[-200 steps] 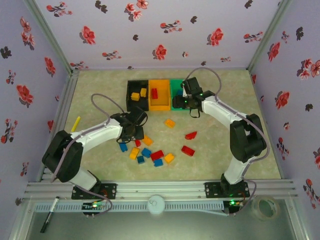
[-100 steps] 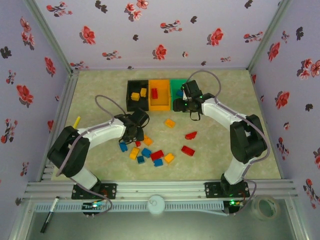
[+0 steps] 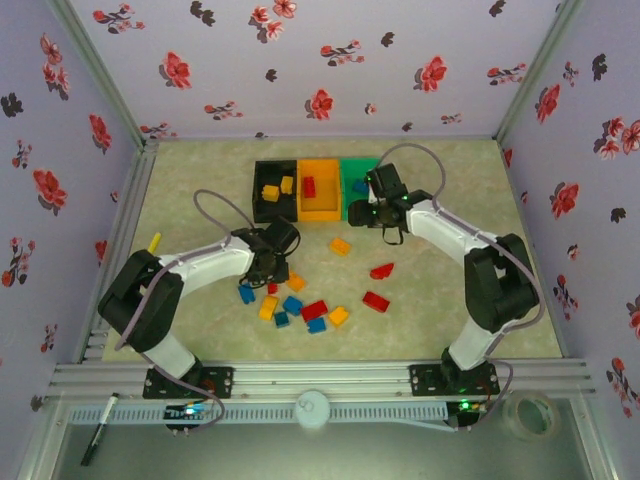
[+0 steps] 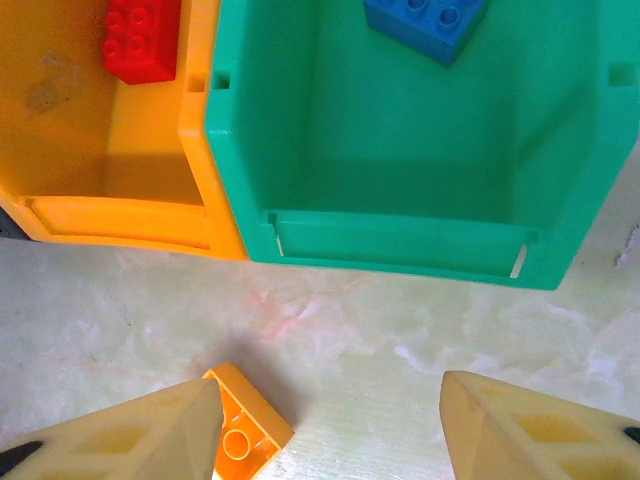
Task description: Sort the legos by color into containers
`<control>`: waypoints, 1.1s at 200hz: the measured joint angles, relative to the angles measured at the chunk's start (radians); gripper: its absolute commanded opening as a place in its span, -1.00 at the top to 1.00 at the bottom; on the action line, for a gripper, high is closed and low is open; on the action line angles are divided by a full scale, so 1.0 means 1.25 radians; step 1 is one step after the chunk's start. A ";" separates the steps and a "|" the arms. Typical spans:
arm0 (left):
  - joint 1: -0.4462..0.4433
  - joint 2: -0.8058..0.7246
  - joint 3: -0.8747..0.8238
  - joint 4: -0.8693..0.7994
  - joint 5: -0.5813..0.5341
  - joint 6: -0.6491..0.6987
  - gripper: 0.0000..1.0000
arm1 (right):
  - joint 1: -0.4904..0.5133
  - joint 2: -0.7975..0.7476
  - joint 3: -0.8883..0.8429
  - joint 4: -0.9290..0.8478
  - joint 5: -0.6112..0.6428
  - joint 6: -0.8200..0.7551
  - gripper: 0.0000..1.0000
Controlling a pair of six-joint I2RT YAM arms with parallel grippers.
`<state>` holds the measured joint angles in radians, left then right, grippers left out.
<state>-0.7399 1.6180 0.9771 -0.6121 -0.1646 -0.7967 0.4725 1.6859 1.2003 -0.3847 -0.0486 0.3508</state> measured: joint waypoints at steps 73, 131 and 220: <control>0.034 0.038 0.284 -0.068 -0.016 0.120 0.45 | 0.000 -0.072 -0.081 0.021 0.022 0.016 -0.19; 0.076 0.244 0.615 -0.104 -0.007 0.229 0.45 | 0.000 -0.125 -0.154 0.027 0.038 0.039 -0.19; 0.127 0.591 1.018 -0.174 0.052 0.263 0.46 | 0.000 -0.182 -0.206 0.038 0.042 0.055 -0.19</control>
<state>-0.5812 2.3562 2.2498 -0.8299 -0.1001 -0.4675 0.4725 1.4590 0.9432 -0.3370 0.0044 0.4198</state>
